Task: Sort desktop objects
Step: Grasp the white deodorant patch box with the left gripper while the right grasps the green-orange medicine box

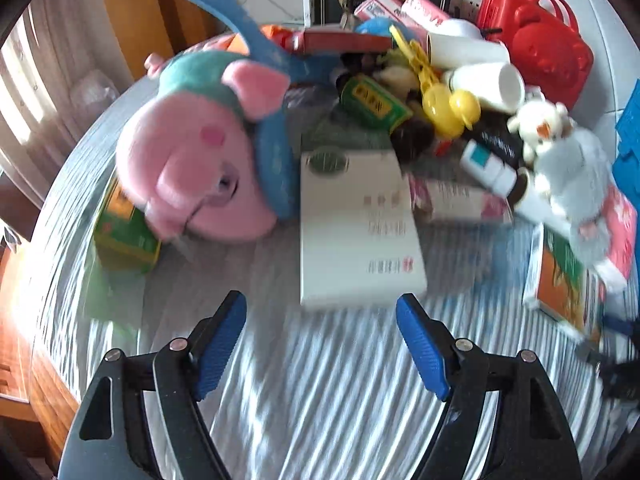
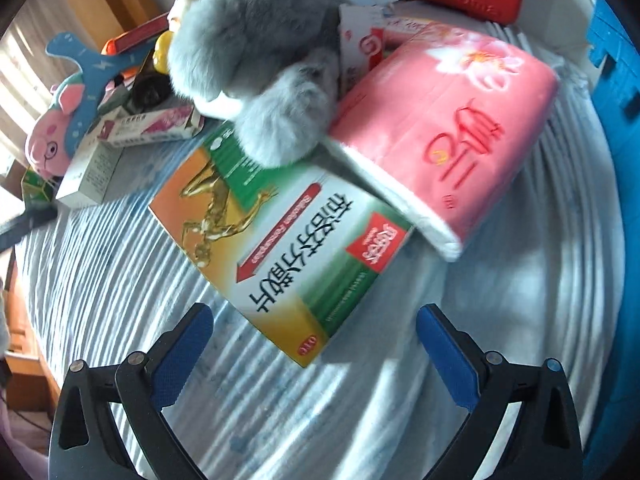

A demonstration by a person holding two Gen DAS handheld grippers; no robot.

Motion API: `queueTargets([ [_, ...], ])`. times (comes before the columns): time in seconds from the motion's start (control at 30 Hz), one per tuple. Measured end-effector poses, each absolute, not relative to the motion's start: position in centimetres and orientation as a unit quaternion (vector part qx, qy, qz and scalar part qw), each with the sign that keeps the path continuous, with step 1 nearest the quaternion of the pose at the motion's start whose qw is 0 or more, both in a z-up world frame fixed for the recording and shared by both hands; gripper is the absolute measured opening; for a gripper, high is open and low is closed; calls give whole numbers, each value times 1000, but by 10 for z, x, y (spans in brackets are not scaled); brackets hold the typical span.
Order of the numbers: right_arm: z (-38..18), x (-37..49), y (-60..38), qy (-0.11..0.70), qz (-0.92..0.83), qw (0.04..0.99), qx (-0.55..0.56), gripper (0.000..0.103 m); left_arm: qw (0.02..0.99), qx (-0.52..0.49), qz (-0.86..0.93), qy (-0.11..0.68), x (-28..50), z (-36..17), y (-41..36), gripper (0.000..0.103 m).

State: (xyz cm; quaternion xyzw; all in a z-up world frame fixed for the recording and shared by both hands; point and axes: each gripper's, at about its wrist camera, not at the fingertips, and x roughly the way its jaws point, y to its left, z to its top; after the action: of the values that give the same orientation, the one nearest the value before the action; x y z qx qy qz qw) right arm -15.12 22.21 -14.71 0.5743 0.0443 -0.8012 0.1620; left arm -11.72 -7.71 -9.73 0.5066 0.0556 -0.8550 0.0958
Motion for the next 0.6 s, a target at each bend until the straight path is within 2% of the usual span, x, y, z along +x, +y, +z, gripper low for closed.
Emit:
queueTargets([
  [0.1,-148,-148,218,58,-806,153,569,103,86,511,-853,57,-155,-101,-70,77],
  [0.17,-148,-147,219,54,-809,152,566,103,67,517,-850,76,-181,-110,-69,83],
  [0.27,-147,-146,221,50,-808,151,568,103,85,557,-822,75,-192,-137,-74,82],
  [0.3,-147,-146,221,50,-807,149,569,103,89,556,-822,81,-189,-142,-75,82],
  [0.33,-147,-146,220,52,-806,147,571,103,92,548,-828,72,-183,-141,-72,77],
  [0.43,-147,-145,214,56,-801,145,578,103,78,551,-828,71,-157,-142,-69,76],
  [0.6,-140,-132,179,45,-779,237,578,103,68,554,-828,60,-98,-144,-66,76],
])
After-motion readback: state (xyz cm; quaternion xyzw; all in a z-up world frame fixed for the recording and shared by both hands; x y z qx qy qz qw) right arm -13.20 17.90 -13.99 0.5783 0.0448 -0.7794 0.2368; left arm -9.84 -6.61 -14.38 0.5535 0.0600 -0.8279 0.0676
